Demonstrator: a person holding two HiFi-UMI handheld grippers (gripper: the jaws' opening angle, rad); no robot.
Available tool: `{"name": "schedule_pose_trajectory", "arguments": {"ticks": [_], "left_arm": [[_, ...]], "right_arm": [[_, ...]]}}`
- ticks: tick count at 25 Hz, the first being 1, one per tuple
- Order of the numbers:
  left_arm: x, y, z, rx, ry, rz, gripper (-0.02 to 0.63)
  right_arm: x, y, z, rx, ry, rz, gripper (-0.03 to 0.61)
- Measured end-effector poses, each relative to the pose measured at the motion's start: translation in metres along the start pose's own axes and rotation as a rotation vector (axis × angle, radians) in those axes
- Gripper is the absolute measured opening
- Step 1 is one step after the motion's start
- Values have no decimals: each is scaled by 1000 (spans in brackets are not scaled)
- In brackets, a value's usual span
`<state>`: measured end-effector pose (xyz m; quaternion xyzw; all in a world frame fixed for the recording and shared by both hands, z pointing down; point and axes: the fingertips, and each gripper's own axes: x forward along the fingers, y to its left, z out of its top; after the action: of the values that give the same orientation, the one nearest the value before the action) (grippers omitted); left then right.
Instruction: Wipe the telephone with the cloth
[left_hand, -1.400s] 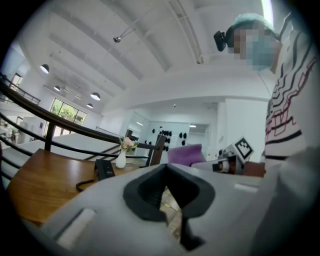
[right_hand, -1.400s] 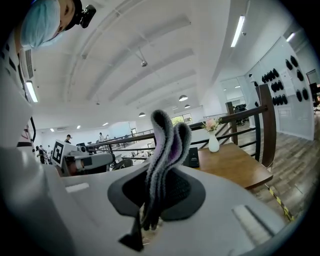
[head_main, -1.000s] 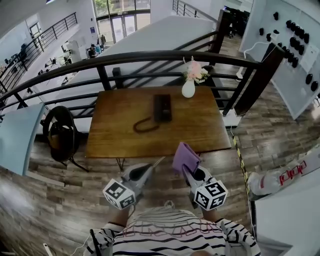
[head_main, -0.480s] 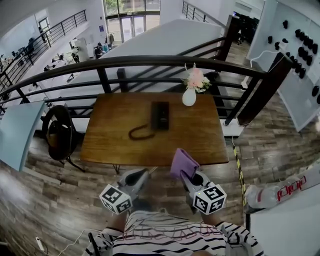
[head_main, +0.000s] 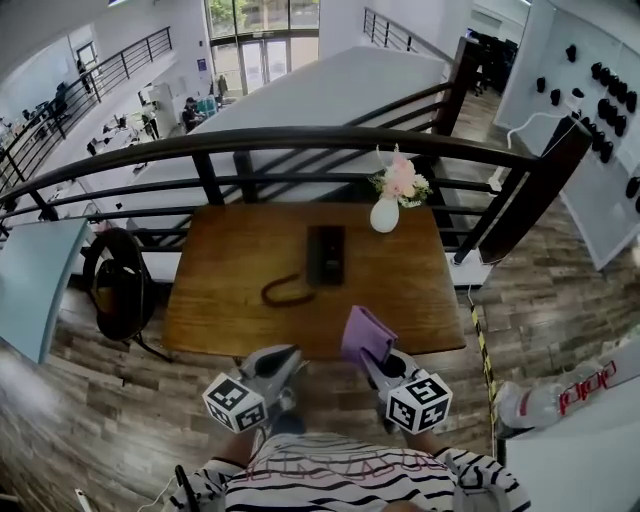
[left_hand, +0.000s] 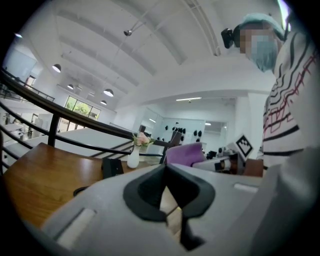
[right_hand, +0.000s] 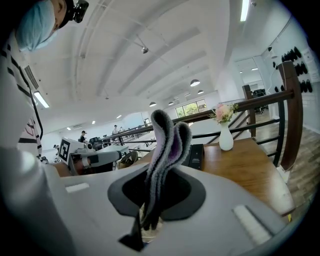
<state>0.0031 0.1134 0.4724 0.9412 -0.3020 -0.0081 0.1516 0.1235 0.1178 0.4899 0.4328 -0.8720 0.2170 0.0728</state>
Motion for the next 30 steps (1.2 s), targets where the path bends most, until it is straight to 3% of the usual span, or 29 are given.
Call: {"name": "schedule_pose_trajectory", "arguments": {"ticks": [19, 30], "left_arm": [[43, 151, 64, 17, 40, -200, 2], [50, 217, 70, -17, 39, -228, 2]], "right_arm": [[141, -16, 74, 45, -88, -178, 37], [191, -31, 81, 95, -101, -264, 37]]}}
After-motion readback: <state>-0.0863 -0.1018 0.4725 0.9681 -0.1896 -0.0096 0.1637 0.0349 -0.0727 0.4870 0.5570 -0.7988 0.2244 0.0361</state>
